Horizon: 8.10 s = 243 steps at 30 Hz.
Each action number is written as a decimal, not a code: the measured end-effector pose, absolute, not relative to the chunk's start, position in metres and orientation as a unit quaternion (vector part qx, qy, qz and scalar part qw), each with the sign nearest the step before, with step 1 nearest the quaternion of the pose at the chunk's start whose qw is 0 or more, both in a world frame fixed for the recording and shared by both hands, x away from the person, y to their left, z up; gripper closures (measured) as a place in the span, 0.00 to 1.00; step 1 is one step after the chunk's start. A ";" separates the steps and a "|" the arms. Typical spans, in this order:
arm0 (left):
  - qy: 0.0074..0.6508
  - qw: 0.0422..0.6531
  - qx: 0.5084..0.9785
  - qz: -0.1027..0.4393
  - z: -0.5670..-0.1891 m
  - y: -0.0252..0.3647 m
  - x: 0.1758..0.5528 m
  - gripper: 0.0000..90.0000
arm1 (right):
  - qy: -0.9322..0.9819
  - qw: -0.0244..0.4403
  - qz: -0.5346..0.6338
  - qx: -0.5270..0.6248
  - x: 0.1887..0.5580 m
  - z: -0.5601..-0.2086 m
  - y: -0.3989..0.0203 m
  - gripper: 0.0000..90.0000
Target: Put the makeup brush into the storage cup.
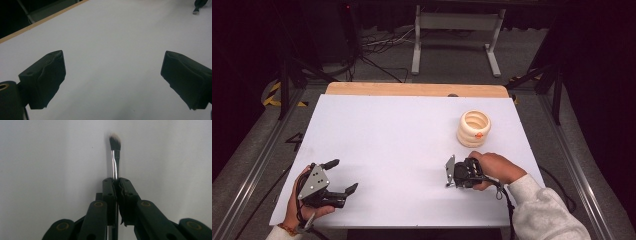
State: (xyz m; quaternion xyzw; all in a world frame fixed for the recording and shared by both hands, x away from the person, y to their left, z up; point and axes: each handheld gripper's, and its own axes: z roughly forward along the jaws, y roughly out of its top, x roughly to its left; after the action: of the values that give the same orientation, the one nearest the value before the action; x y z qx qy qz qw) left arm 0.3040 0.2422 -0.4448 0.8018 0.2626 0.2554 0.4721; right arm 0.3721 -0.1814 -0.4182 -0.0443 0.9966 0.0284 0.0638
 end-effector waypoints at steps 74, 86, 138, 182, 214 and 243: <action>0.261 0.493 0.792 0.249 -0.443 0.247 0.302 0.07 | 0.694 0.358 0.557 0.282 0.403 -0.315 -0.263 0.94; 0.262 0.497 0.790 0.246 -0.443 0.248 0.303 0.07 | 0.662 0.388 0.569 0.297 0.416 -0.316 -0.269 0.94; 0.258 0.526 0.768 0.258 -0.440 0.252 0.297 0.06 | 0.628 0.366 0.582 0.364 0.449 -0.370 -0.283 0.94; 0.257 0.518 0.773 0.259 -0.440 0.252 0.297 0.07 | 0.646 0.364 0.551 0.382 0.437 -0.393 -0.287 0.85; 0.259 0.519 0.771 0.263 -0.439 0.253 0.297 0.07 | 0.667 0.395 0.533 0.338 0.416 -0.369 -0.282 0.55; 0.261 0.518 0.772 0.259 -0.439 0.252 0.297 0.07 | 0.675 0.406 0.509 0.346 0.404 -0.364 -0.277 0.10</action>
State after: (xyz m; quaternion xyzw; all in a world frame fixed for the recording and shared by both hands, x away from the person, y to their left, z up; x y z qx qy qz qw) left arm 0.2966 0.2515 -0.4394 0.7722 0.2610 0.2592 0.5181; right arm 0.4041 -0.2775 -0.3638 0.3455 0.6754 0.5093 0.4064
